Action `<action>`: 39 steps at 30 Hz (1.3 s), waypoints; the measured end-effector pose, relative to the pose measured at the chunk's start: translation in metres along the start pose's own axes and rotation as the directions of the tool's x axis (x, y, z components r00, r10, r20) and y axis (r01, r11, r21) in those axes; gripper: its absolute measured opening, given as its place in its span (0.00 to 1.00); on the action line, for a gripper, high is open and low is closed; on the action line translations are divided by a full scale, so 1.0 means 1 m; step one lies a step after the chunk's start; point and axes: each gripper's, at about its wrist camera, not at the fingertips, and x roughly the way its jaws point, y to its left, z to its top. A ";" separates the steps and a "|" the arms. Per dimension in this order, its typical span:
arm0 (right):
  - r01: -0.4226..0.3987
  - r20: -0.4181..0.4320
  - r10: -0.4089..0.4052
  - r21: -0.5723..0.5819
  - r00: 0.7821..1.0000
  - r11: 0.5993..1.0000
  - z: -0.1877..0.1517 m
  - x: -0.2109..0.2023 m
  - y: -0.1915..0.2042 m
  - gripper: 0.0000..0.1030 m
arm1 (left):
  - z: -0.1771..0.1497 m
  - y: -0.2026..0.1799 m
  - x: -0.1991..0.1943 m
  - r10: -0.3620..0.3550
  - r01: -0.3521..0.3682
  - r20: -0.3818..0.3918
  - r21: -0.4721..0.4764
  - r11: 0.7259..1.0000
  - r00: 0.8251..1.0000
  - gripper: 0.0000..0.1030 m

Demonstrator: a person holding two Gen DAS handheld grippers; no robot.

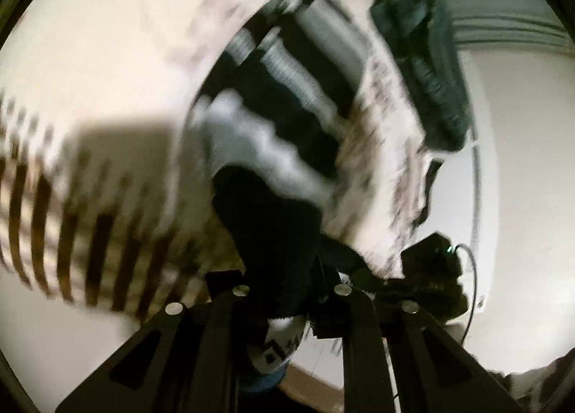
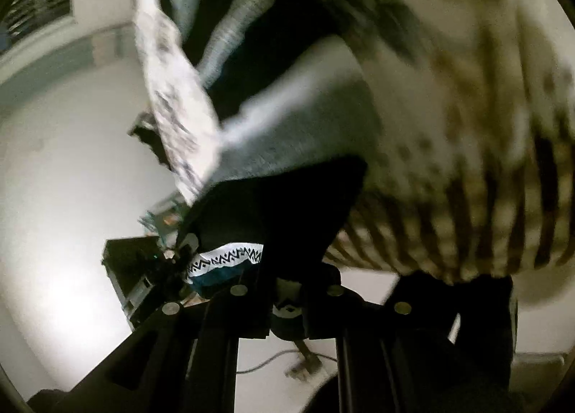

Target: Fold small clothes

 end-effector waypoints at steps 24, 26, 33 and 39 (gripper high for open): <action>-0.100 0.393 0.103 -0.028 0.914 0.995 0.370 -0.051 0.169 0.58 | 0.364 -0.053 0.085 -0.190 0.194 0.161 -0.010 0.981 0.968 0.67; -0.060 0.385 0.069 -0.037 0.920 0.998 0.366 -0.053 0.167 0.58 | 0.361 -0.047 0.078 -0.172 0.176 0.182 -0.003 0.984 0.968 0.67; 0.264 0.345 -0.205 -0.134 0.916 0.955 0.358 -0.036 0.161 0.58 | 0.364 -0.053 0.100 0.063 -0.086 0.151 0.149 0.985 0.987 0.67; 0.364 0.340 -0.310 -0.109 0.888 0.925 0.403 -0.009 0.148 0.58 | 0.405 -0.038 0.160 0.223 -0.233 0.092 0.117 0.965 0.970 0.67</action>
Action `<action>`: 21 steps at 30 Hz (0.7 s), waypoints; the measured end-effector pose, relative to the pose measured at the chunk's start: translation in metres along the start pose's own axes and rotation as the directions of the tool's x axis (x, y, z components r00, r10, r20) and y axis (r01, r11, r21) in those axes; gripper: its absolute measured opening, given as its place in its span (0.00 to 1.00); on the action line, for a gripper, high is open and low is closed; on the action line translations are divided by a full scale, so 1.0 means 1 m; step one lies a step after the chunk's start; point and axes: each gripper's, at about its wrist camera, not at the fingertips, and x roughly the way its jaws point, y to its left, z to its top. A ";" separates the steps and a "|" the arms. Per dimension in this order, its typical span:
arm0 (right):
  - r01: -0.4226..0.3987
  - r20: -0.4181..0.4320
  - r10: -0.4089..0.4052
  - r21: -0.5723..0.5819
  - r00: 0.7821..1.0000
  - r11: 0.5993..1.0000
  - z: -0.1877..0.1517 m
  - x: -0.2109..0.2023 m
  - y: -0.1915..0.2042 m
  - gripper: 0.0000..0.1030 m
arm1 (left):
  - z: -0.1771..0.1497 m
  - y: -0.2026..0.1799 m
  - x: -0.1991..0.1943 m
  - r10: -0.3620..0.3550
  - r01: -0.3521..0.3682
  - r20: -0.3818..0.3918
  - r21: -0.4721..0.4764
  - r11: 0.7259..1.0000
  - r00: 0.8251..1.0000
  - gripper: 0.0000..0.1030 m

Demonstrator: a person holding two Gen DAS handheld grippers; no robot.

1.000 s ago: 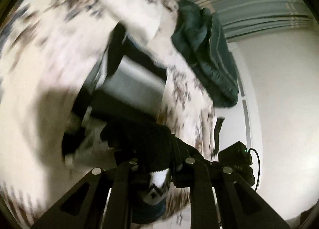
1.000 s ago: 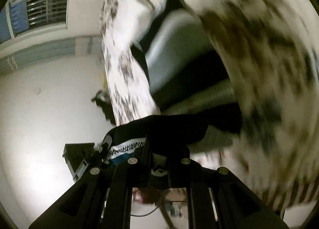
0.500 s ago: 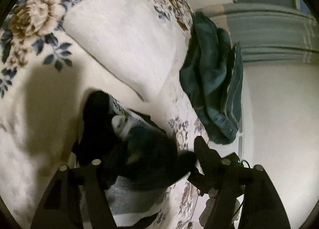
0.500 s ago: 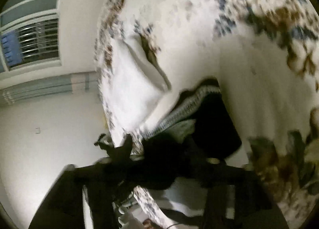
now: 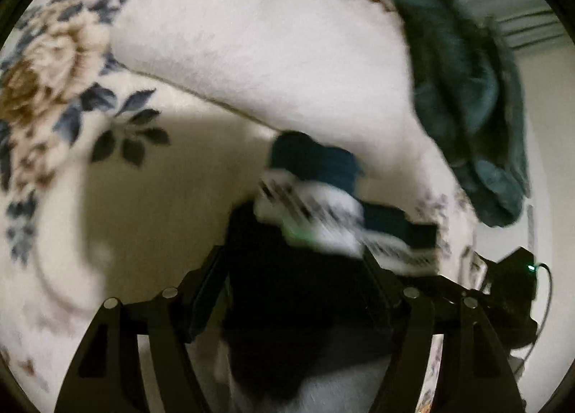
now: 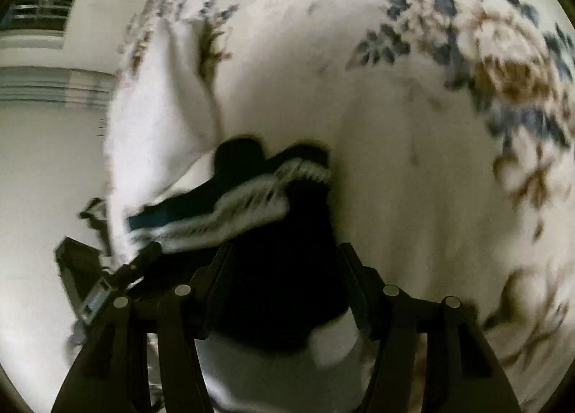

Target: Fold small clothes

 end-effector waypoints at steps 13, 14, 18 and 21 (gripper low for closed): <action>-0.092 -0.296 0.033 -0.188 0.955 0.978 0.025 -0.026 -0.006 0.97 | -0.124 0.032 -0.121 -0.166 0.202 0.200 -0.177 0.963 0.966 0.92; -0.104 -0.324 0.035 -0.200 0.945 0.974 0.027 -0.023 -0.008 1.00 | -0.141 0.039 -0.123 -0.165 0.211 0.210 -0.216 0.953 0.964 0.92; -0.151 -0.409 0.062 -0.189 0.910 0.970 0.045 0.006 -0.017 1.00 | -0.218 0.055 -0.125 -0.121 0.226 0.289 -0.365 0.903 0.950 0.92; -0.199 -0.463 0.102 -0.166 0.880 0.966 0.057 0.038 -0.018 1.00 | -0.252 0.061 -0.100 -0.156 0.283 0.299 -0.448 0.848 0.941 0.92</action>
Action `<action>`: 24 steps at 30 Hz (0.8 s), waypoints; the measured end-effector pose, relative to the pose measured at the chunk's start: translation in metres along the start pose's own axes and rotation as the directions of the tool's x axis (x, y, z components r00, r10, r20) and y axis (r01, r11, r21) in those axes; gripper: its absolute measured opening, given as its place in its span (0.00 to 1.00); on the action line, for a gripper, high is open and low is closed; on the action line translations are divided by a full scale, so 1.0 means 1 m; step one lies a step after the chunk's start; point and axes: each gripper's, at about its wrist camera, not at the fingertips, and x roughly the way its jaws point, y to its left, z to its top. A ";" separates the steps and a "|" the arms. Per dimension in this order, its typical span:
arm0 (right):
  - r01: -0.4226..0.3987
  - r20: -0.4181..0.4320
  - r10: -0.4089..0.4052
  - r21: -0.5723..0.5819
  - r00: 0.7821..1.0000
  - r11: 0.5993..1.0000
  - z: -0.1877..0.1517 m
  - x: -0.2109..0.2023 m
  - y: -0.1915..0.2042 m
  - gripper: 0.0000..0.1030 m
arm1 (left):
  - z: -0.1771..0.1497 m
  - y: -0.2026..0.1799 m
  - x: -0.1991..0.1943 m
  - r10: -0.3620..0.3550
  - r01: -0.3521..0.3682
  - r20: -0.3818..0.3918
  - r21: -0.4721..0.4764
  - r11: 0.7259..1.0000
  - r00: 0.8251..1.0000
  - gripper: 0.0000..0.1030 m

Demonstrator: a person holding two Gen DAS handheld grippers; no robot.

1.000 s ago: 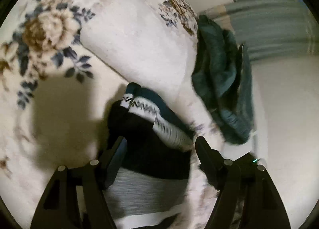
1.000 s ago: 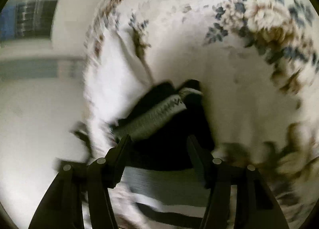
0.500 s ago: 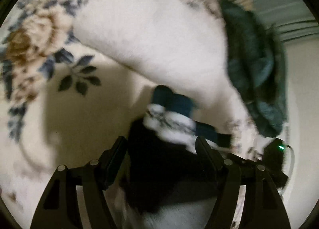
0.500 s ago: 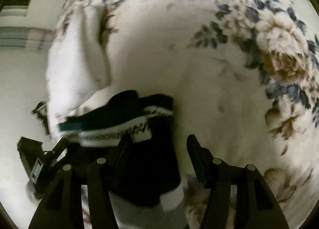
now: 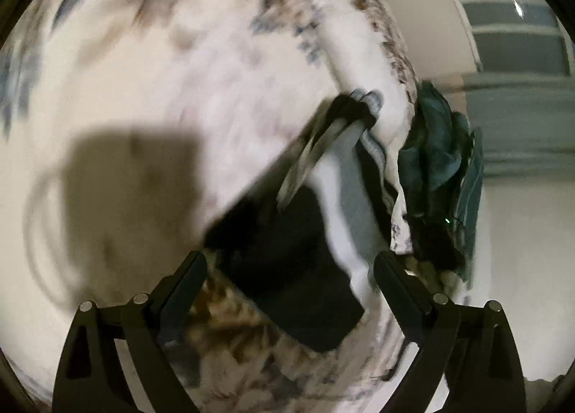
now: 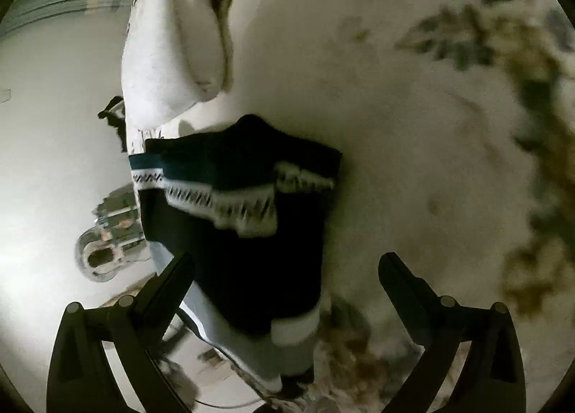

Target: Fold small clothes

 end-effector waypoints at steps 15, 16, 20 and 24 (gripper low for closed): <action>-0.165 0.038 0.166 -0.024 0.985 0.986 -0.002 0.051 0.012 0.27 | 0.039 -0.035 0.073 -0.106 0.109 0.079 -0.045 0.993 0.991 0.29; -0.186 0.057 0.186 0.004 0.981 0.982 -0.012 0.049 0.007 0.24 | 0.047 -0.041 0.068 -0.096 0.097 0.069 -0.013 0.995 0.993 0.28; -0.222 0.115 0.212 0.082 0.970 0.972 -0.065 0.041 -0.001 0.20 | 0.097 -0.064 0.058 -0.031 0.034 -0.026 0.134 0.990 0.999 0.28; -0.262 0.172 0.228 0.207 0.958 0.943 -0.161 0.045 0.000 0.15 | 0.142 -0.084 0.074 0.054 -0.009 -0.166 0.262 0.965 0.985 0.37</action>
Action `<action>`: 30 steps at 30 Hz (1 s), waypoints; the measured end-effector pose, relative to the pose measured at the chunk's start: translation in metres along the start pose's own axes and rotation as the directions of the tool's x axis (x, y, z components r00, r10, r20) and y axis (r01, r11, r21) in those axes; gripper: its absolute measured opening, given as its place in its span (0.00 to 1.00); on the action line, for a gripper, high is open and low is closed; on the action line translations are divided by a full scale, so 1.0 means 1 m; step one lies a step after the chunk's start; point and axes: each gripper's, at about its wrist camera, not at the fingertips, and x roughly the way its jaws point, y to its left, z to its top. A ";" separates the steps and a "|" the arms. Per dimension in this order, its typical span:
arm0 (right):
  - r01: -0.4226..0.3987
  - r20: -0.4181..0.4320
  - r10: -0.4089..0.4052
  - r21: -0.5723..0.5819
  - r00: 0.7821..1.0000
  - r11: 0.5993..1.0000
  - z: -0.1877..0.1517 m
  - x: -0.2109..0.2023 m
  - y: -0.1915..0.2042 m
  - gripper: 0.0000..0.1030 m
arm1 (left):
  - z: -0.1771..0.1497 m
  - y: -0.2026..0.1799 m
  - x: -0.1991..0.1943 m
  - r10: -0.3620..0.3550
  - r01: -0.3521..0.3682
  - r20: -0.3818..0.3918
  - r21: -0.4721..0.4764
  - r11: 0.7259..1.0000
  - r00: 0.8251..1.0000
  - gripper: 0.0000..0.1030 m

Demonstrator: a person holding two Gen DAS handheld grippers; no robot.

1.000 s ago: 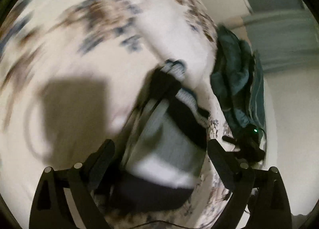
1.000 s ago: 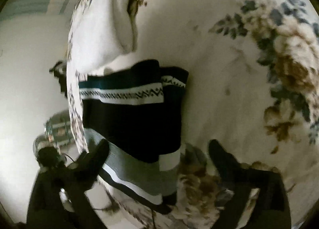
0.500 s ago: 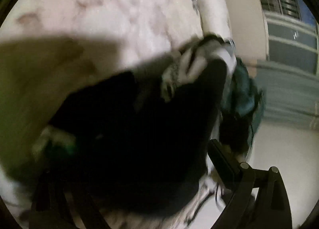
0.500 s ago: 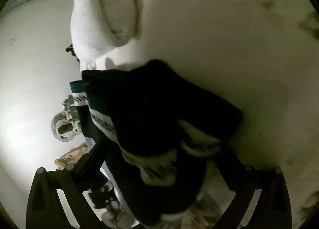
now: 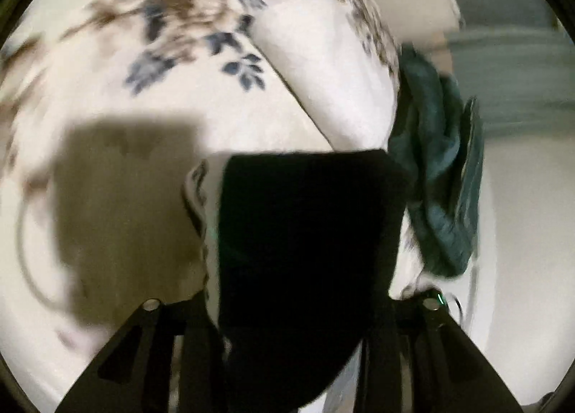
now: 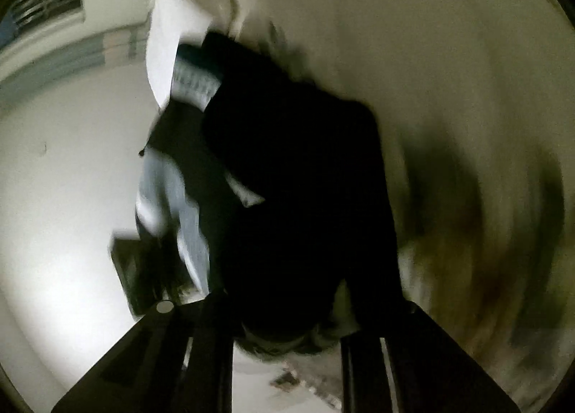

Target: Fold small clothes

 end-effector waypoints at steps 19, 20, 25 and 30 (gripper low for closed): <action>0.320 0.067 -0.320 0.000 0.945 0.947 -0.074 -0.082 0.000 0.69 | -0.130 0.011 -0.099 0.394 -0.399 0.113 0.023 0.917 0.912 0.78; 0.331 0.079 -0.329 -0.014 0.941 0.944 -0.068 -0.084 0.003 0.69 | -0.144 0.019 -0.096 0.426 -0.428 0.097 0.007 0.904 0.900 0.78; 0.387 0.211 -0.359 -0.109 0.909 0.916 -0.008 -0.084 0.029 0.69 | -0.208 0.084 -0.054 0.562 -0.563 -0.040 -0.033 0.826 0.826 0.78; 0.442 0.279 -0.381 -0.201 0.881 0.874 0.046 -0.052 0.071 0.69 | -0.209 0.097 -0.033 0.557 -0.556 0.003 -0.067 0.828 0.830 1.00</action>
